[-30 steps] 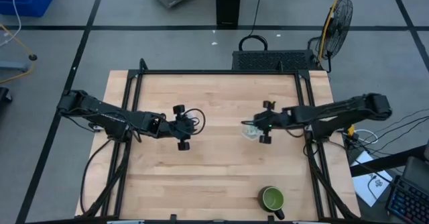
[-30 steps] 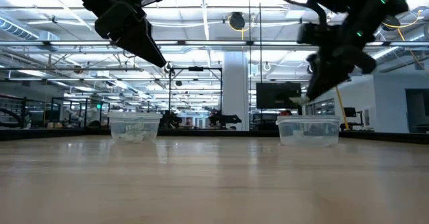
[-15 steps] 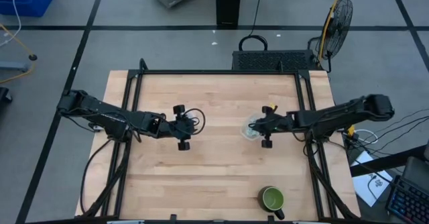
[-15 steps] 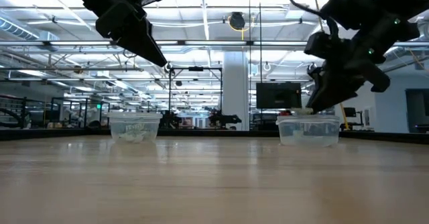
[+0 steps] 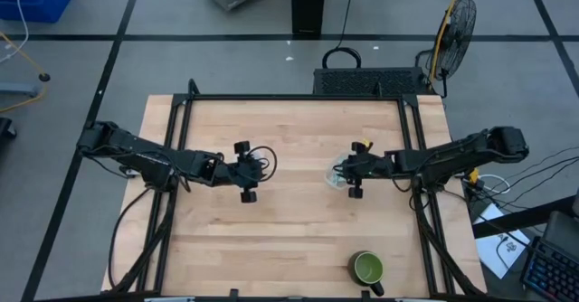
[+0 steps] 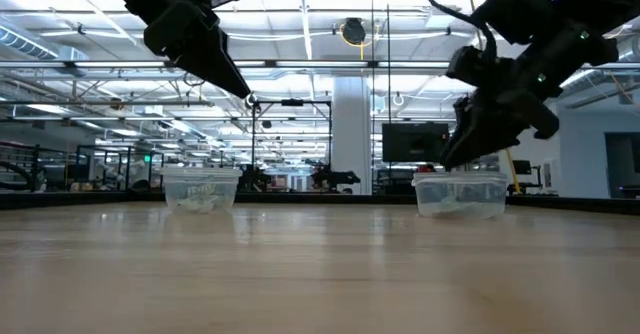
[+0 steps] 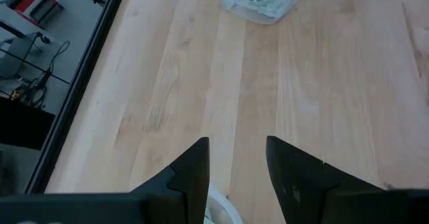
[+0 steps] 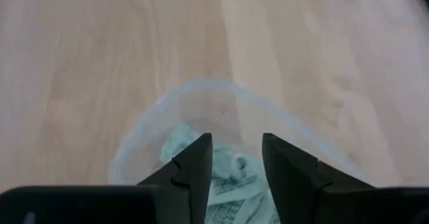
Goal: Pick and place Stevia / Truvia into bins
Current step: Return to Home Position
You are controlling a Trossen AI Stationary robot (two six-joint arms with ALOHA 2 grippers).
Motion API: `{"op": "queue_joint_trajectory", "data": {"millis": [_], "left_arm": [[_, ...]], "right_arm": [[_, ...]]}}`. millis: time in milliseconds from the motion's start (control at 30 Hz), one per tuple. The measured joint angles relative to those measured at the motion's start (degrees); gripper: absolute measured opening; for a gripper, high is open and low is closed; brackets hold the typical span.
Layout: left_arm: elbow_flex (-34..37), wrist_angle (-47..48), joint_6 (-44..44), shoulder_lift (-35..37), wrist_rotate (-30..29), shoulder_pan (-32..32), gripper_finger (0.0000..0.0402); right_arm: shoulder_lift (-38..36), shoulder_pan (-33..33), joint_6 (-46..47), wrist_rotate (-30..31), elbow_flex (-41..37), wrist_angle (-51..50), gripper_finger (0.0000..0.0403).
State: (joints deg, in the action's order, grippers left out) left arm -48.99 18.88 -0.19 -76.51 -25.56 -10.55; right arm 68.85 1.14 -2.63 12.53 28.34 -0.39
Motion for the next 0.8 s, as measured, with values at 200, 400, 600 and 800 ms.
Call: {"op": "queue_joint_trajectory", "data": {"millis": [200,400,600,800], "left_arm": [[0.00,0.27,-0.86,0.00,-0.03,0.00,0.0154],[-1.78,6.43,-6.89,6.33,-1.73,1.44,0.0154],[-4.70,21.79,-12.24,21.89,-2.11,4.00,0.0154],[-2.81,30.24,-15.40,39.20,-2.45,5.28,0.0154]], "right_arm": [[-5.16,0.33,0.51,0.93,0.04,3.37,0.0134],[-19.51,0.47,-3.83,0.99,0.04,3.15,0.0128],[-36.40,0.47,-8.86,7.61,0.15,1.97,0.0128],[-47.80,0.32,-0.50,10.63,-0.34,-15.99,0.0129]]}}
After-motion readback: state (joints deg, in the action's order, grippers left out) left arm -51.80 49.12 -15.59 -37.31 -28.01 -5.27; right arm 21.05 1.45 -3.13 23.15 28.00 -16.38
